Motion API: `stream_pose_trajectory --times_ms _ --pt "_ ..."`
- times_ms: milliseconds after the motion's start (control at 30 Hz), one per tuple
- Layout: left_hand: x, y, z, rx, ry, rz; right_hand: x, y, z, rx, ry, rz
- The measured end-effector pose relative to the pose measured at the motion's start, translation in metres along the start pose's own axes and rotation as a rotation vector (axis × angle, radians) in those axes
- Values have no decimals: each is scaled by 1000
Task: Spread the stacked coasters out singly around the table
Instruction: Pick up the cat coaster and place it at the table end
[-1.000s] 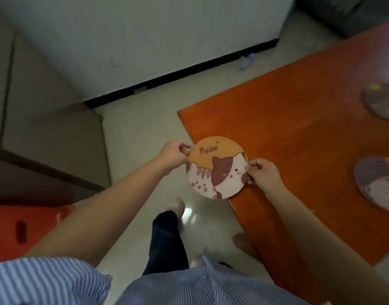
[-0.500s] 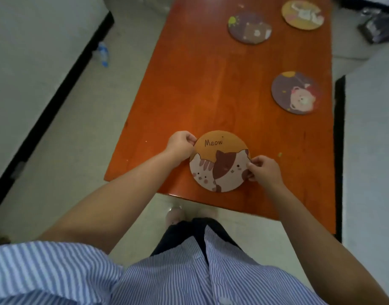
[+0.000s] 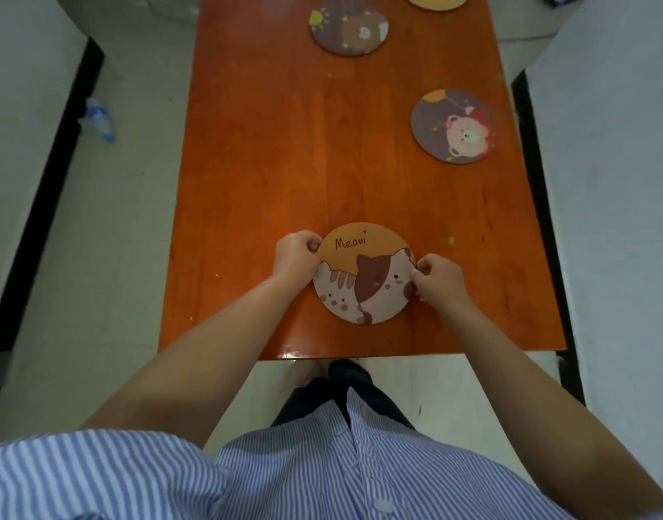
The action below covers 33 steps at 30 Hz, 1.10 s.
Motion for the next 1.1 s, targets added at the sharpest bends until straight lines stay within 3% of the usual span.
stream_pose_trajectory --times_ms 433,600,833,967,1100 --pt "3 4 2 -46 36 -86 3 4 -2 -76 -62 132" --pt "16 -14 4 -104 130 -65 25 9 7 -186 -322 206" --pt "86 -79 -18 -156 297 -392 124 72 26 -50 -599 172" --pt "133 -117 -51 -51 415 -519 190 130 24 -70 -570 192" --pt "169 -143 -85 122 587 -598 236 179 21 -143 -364 255"
Point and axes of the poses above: each hand's wrist, its own z-axis away from the middle knuckle, its own y-axis out of the palm, x = y × z, the point moved 1 cm from there along -z, towards the middle knuckle, and after that the axes turned 14 degrees about -x, right-handed, at the moved point
